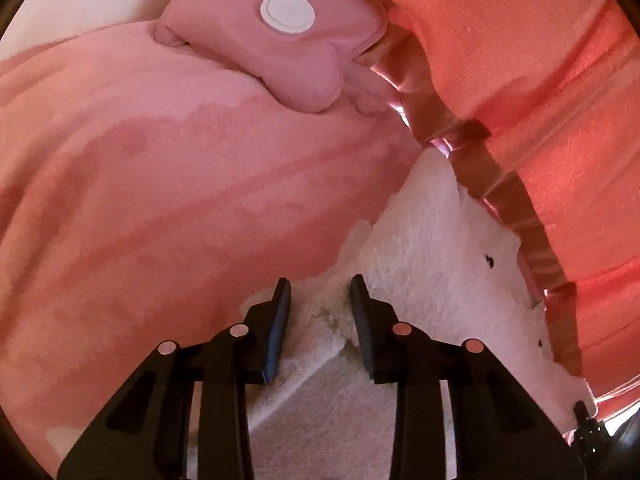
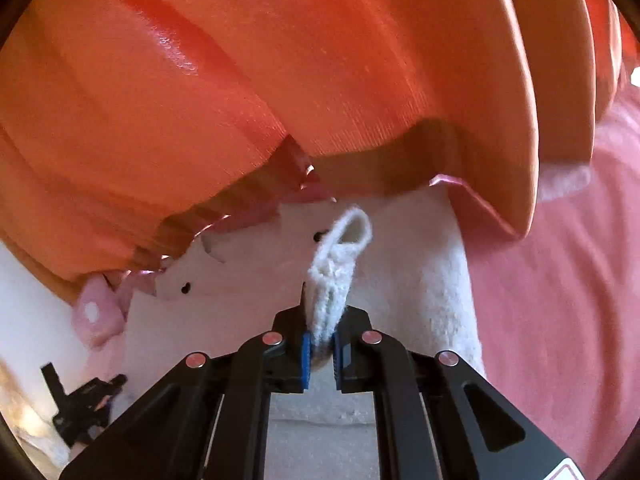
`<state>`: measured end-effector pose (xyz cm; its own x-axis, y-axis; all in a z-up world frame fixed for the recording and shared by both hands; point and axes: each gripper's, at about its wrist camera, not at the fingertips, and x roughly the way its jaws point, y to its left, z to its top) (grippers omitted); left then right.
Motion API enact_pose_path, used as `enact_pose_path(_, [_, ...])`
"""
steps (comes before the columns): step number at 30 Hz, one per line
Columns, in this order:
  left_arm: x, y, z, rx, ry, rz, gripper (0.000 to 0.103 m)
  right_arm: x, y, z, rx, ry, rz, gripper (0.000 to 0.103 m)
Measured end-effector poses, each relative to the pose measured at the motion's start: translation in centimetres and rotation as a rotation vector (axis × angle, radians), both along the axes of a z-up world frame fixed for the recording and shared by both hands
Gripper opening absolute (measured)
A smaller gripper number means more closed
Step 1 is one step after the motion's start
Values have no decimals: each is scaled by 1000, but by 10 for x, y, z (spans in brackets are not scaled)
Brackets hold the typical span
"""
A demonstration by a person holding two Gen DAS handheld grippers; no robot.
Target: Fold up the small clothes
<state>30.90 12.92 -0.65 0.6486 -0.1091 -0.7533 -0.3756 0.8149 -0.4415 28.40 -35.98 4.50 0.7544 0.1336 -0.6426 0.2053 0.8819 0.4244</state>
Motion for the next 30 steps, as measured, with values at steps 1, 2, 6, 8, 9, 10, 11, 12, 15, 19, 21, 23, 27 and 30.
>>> enact_pose_path(1, [0, -1, 0, 7, 1, -3, 30, 7, -4, -22, -11, 79, -22, 7])
enact_pose_path(2, [0, -1, 1, 10, 2, -6, 30, 8, -10, -39, -1, 151, -44, 7])
enact_pose_path(6, [1, -5, 3, 36, 10, -16, 30, -2, -16, -25, 57, 105, -67, 7])
enact_pose_path(8, [1, -4, 3, 34, 14, -12, 30, -8, -9, 0, 6, 40, -72, 8])
enact_pose_path(9, [1, -4, 4, 37, 14, -11, 30, -10, -8, 6, -22, 31, -97, 9])
enact_pose_path(10, [0, -5, 5, 51, 15, -8, 30, -14, -5, 11, -51, 15, -120, 12])
enact_pose_path(11, [-1, -5, 8, 70, 14, 3, 30, -18, 3, 19, -97, -8, -129, 12])
enact_pose_path(12, [-3, -5, 12, 87, 9, 18, 30, -23, 9, 22, -124, -22, -120, 13])
enact_pose_path(15, [-5, -6, 20, 166, -1, 33, 30, -29, 44, 22, -165, -45, 17, 16])
enact_pose_path(19, [-1, -5, 10, 164, 57, 24, 29, -12, 96, 1, -99, 4, 248, 16])
enact_pose_path(21, [-4, -10, 16, 177, 34, 9, 28, -1, 111, -13, -103, 53, 303, 16])
enact_pose_path(23, [-5, -21, 30, 222, -13, -37, 29, 5, 112, -21, -149, 87, 311, 16])
enact_pose_path(27, [-8, -51, 49, 280, -89, -160, 40, 7, 42, -31, -98, 131, 142, 7])
enact_pose_path(30, [-8, -60, 41, 281, -58, -196, 41, -10, -27, -34, 13, 148, -49, 7])
